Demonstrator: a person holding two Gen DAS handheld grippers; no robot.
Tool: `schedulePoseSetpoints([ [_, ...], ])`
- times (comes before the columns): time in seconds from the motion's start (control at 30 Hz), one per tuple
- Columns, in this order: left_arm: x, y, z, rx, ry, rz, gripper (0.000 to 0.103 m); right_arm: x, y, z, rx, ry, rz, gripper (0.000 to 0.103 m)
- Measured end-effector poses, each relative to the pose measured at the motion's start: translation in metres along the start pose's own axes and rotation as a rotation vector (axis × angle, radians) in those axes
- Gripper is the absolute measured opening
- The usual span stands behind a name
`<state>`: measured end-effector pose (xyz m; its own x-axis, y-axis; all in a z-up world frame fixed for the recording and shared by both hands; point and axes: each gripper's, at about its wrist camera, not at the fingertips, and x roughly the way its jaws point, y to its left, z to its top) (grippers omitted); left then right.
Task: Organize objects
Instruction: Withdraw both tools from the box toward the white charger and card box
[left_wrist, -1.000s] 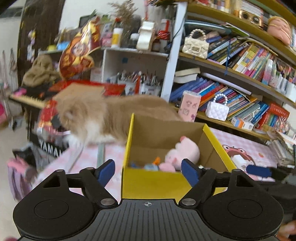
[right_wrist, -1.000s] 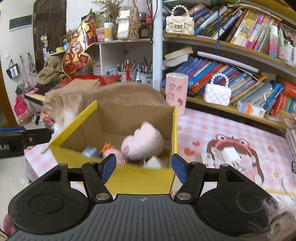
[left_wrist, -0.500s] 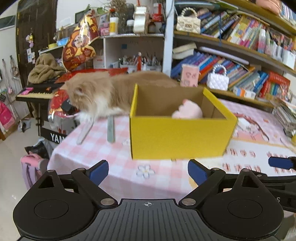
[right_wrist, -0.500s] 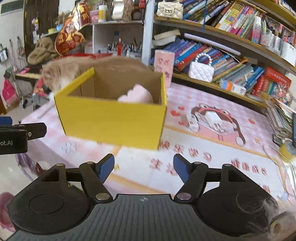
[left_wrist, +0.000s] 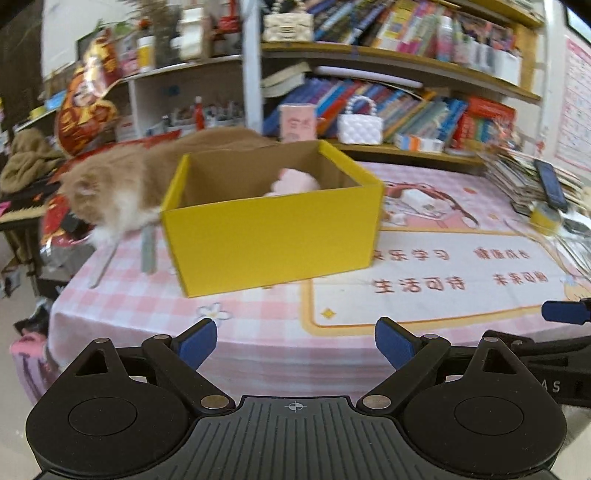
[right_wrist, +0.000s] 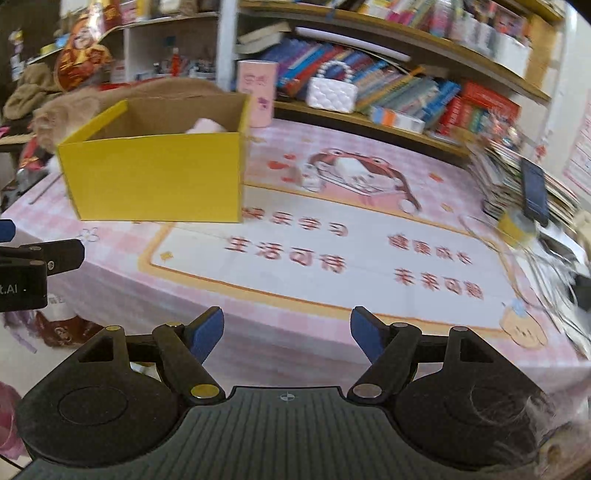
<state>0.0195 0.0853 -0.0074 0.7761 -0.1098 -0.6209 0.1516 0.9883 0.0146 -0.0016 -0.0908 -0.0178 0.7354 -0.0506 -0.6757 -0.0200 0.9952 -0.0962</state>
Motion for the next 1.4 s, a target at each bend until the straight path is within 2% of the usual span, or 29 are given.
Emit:
schedulePoseSetpoints([
  [0.53,0.034,-0.065,0.018,0.092,0.046,-0.117,0.095,0.004,-0.07,-0.009,0.126,0.03,-0.117,0.075],
  [1.1,0.098,-0.138,0.05,0.081,0.118,-0.132,0.095,0.062,-0.15,0.019,0.112,0.115,-0.097,0.075],
  [1.4,0.127,-0.17,0.076,0.028,0.085,-0.074,0.095,0.097,-0.189,0.047,0.083,0.096,-0.061,0.075],
])
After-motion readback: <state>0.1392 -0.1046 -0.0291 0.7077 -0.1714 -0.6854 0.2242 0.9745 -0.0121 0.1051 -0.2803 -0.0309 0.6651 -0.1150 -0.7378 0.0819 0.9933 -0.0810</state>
